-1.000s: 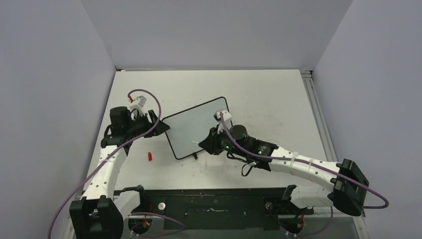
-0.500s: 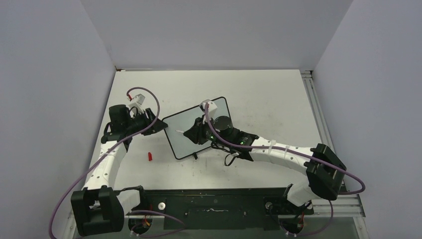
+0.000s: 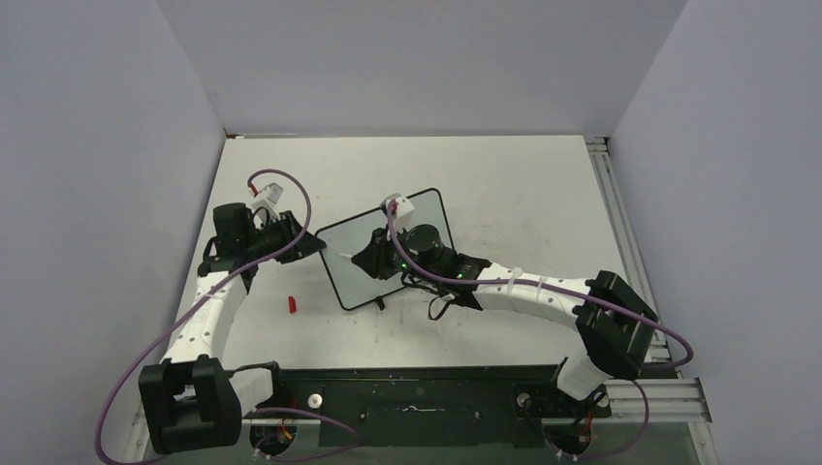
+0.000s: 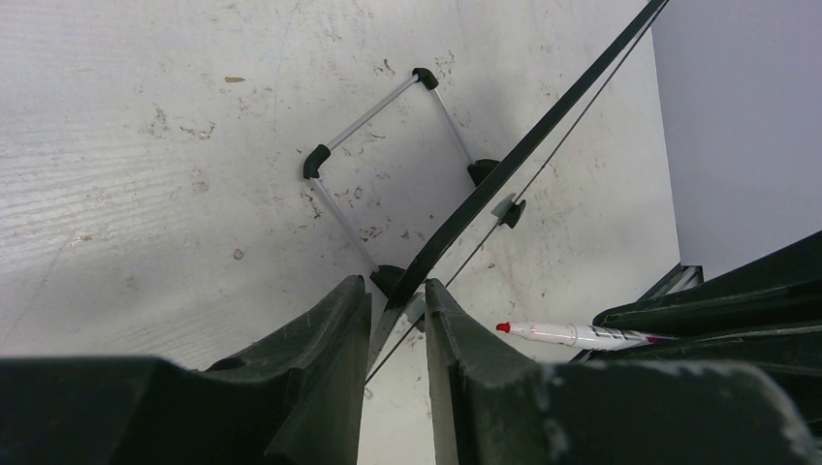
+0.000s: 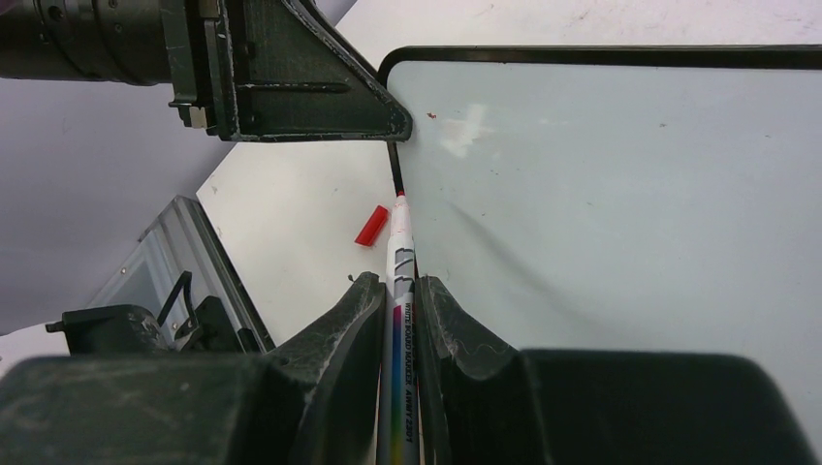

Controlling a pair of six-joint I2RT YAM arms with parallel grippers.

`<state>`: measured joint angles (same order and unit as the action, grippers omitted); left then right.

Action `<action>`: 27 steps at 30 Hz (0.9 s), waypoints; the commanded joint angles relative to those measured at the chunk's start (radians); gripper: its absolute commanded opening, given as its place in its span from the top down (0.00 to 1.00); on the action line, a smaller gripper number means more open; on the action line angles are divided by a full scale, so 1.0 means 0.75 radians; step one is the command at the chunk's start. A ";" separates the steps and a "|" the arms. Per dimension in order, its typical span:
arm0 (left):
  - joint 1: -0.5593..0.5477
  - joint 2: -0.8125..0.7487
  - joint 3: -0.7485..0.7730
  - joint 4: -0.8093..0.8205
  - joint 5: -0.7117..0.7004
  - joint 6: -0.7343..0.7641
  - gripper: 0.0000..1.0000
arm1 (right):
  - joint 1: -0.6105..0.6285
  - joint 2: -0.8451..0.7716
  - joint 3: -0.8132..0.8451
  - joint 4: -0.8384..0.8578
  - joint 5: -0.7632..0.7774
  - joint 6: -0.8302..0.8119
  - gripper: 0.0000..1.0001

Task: Write a sentence on the whiteboard
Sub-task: Hold the whiteboard at the center of the board, then write a sentence on the whiteboard.

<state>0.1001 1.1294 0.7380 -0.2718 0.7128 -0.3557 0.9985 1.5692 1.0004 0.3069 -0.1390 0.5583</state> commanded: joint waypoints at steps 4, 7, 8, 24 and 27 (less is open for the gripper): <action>0.008 0.006 0.060 0.076 0.027 0.005 0.76 | 0.004 0.039 0.073 0.135 0.032 -0.023 0.95; 0.009 0.009 0.059 0.076 0.029 0.004 0.78 | 0.004 0.054 0.075 0.153 0.039 -0.021 0.95; 0.008 0.009 0.058 0.075 0.027 0.004 0.78 | 0.004 0.059 0.077 0.158 0.041 -0.020 0.95; 0.008 0.000 0.046 0.074 0.017 0.004 0.79 | 0.004 0.095 0.077 0.214 0.072 -0.013 0.95; 0.008 0.001 0.049 0.074 0.018 0.004 0.79 | 0.006 0.098 0.073 0.200 0.071 -0.017 0.95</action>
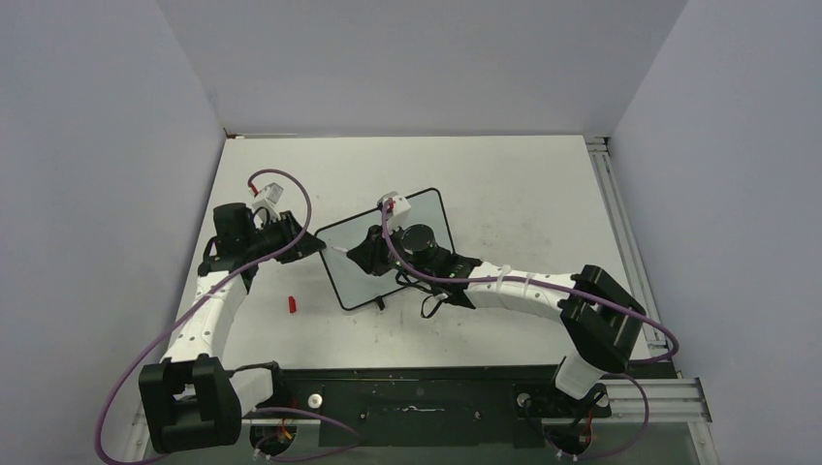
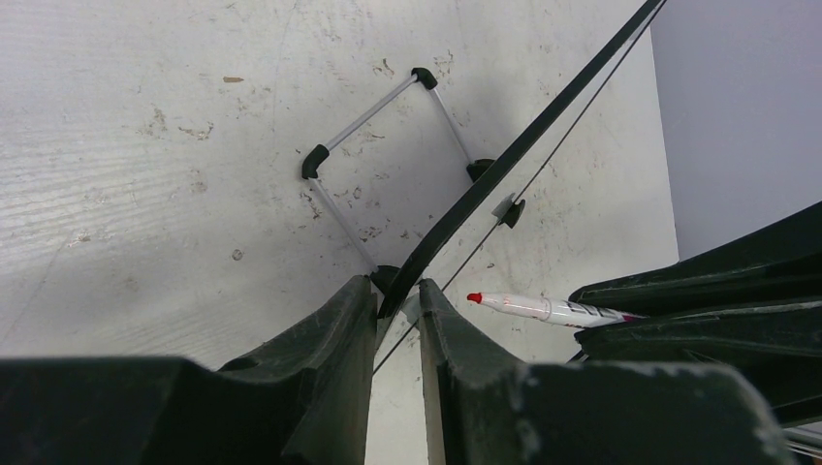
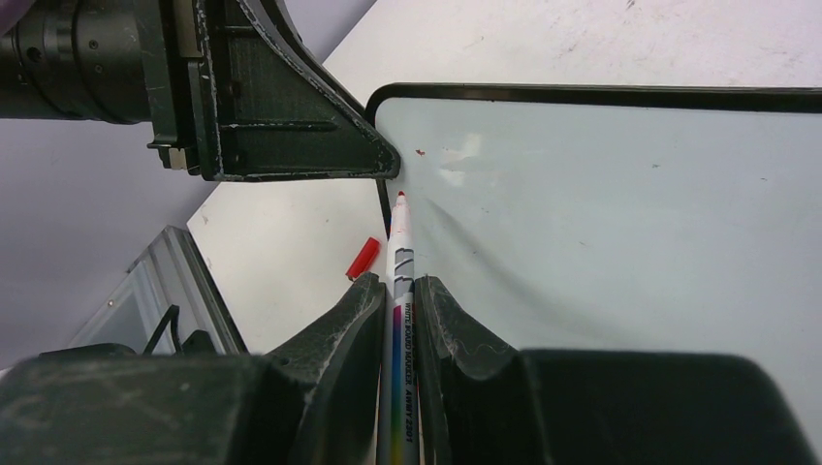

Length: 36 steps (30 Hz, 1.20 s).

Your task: Write a sentence on the whiteboard

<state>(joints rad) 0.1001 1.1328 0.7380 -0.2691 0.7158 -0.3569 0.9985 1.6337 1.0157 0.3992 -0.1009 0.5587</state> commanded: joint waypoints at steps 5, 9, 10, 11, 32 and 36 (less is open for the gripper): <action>0.008 -0.002 0.049 0.073 0.016 0.006 0.81 | 0.025 0.012 0.043 0.046 -0.009 -0.045 0.95; 0.008 -0.005 0.049 0.072 0.015 0.006 0.82 | 0.040 0.010 0.035 0.019 0.002 -0.058 0.95; 0.008 -0.003 0.049 0.073 0.017 0.005 0.82 | 0.043 0.011 0.033 0.018 0.004 -0.059 0.95; 0.008 -0.002 0.048 0.073 0.018 0.005 0.82 | 0.042 0.012 0.028 0.018 0.007 -0.058 0.95; 0.008 -0.001 0.046 0.075 0.022 0.005 0.83 | 0.062 0.073 0.042 -0.028 0.065 -0.072 0.95; 0.008 -0.003 0.045 0.078 0.024 0.003 0.83 | 0.065 0.077 0.041 -0.031 0.105 -0.073 0.95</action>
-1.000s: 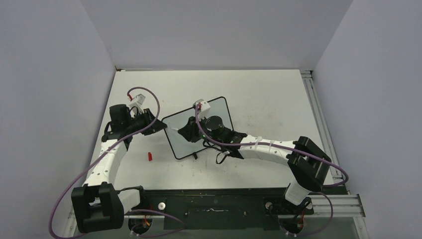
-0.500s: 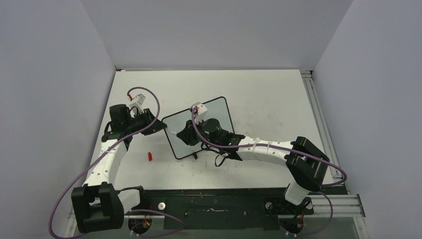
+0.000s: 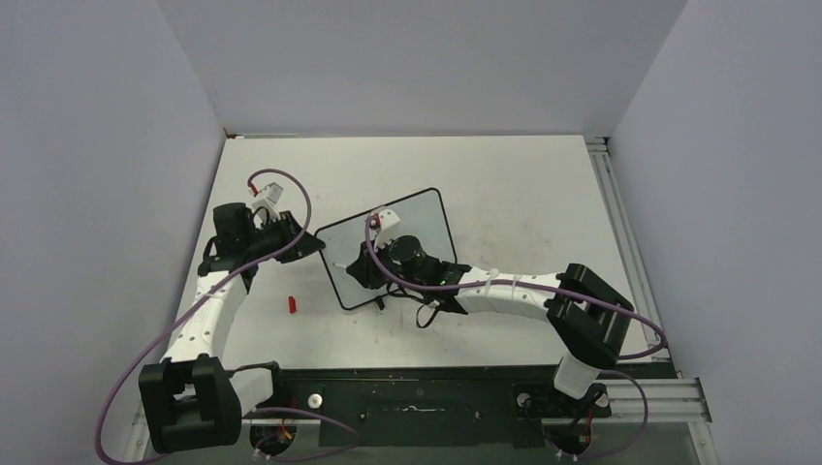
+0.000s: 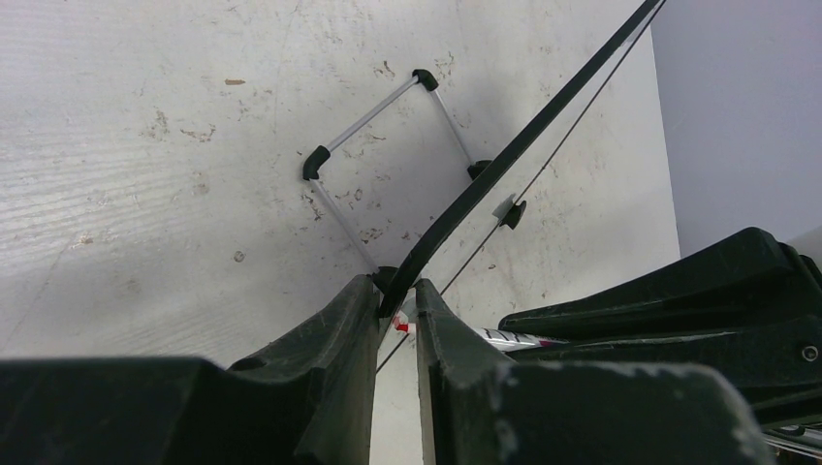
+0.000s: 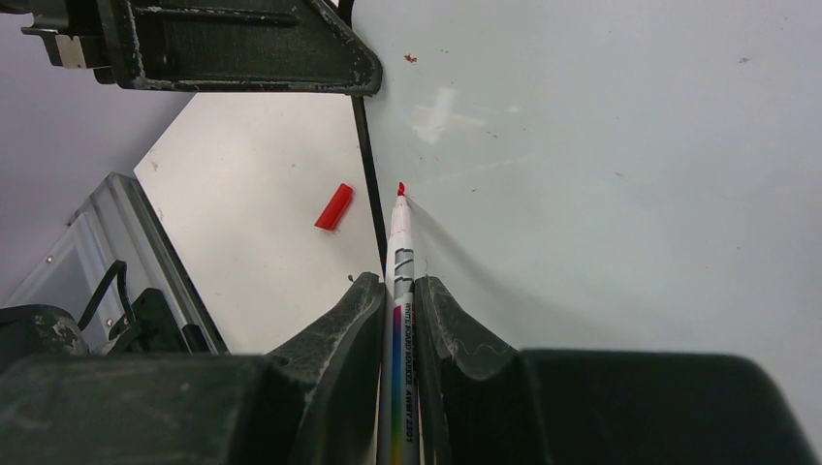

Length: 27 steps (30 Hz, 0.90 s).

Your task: Write a sentence on the whiteboard

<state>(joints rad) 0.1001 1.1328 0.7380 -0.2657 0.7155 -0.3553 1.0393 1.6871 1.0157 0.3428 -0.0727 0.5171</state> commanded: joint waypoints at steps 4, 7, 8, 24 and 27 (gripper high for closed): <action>0.008 -0.001 0.047 0.076 0.029 0.001 0.84 | 0.011 0.009 0.046 0.049 0.093 -0.019 0.95; 0.008 -0.003 0.045 0.076 0.031 0.001 0.84 | 0.011 0.011 0.055 0.056 0.093 -0.021 0.95; 0.008 -0.003 0.044 0.076 0.033 0.000 0.84 | 0.011 0.012 0.057 0.060 0.093 -0.021 0.95; 0.008 -0.006 0.039 0.082 0.043 -0.003 0.84 | 0.011 0.013 0.099 0.109 0.181 -0.042 0.95; 0.008 -0.006 0.039 0.082 0.044 -0.003 0.84 | 0.011 0.013 0.105 0.116 0.193 -0.046 0.95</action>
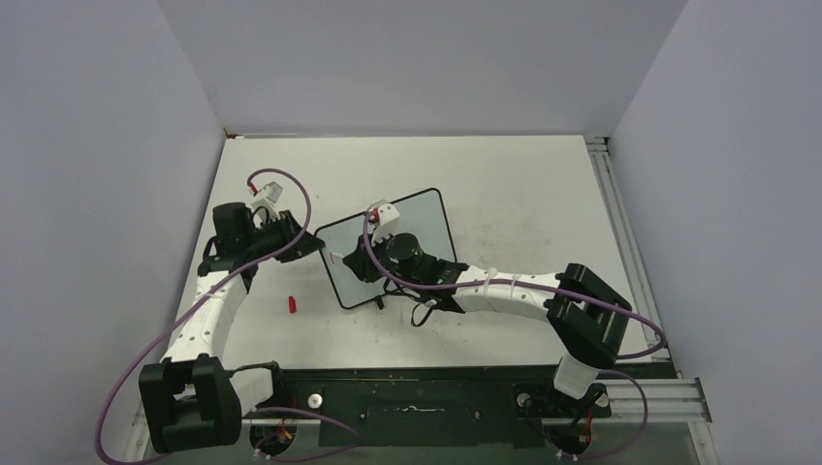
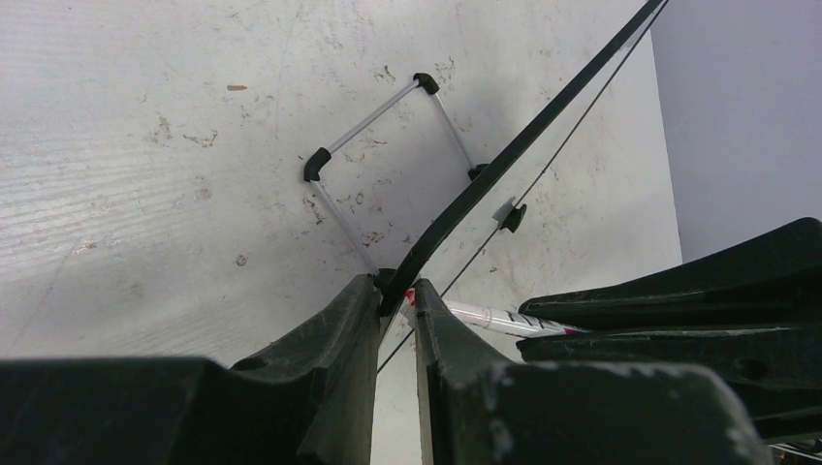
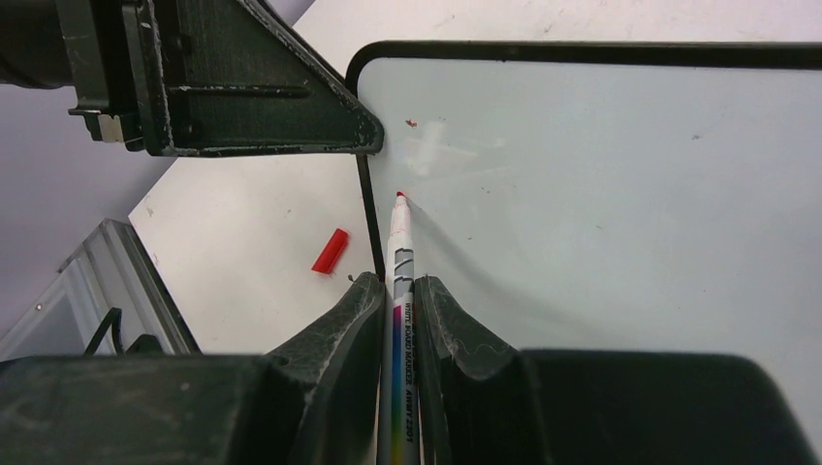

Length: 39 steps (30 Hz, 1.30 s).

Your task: Write a sentence on the whiteboard

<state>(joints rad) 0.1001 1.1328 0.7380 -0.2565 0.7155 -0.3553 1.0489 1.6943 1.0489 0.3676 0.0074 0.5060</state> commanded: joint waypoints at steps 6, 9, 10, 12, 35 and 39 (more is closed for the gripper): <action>0.009 -0.008 0.038 0.072 0.045 -0.005 0.85 | -0.002 0.005 0.072 0.098 0.094 -0.038 0.95; 0.008 -0.008 0.036 0.072 0.048 -0.005 0.85 | -0.002 0.005 0.074 0.114 0.096 -0.041 0.95; 0.008 -0.008 0.036 0.072 0.047 -0.005 0.85 | -0.003 0.005 0.077 0.114 0.098 -0.041 0.95; 0.008 -0.008 0.037 0.073 0.046 -0.005 0.85 | -0.002 0.007 0.082 0.114 0.103 -0.043 0.95; 0.008 -0.019 0.033 0.073 0.039 -0.005 0.86 | 0.005 -0.031 -0.037 0.113 0.117 0.002 0.95; 0.007 -0.018 0.032 0.072 0.039 -0.005 0.86 | 0.010 -0.041 -0.057 0.104 0.127 0.007 0.95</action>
<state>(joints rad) 0.1005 1.1328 0.7376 -0.2539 0.7151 -0.3546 1.0508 1.6939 1.0290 0.4313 0.0544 0.5106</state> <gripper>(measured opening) 0.143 0.152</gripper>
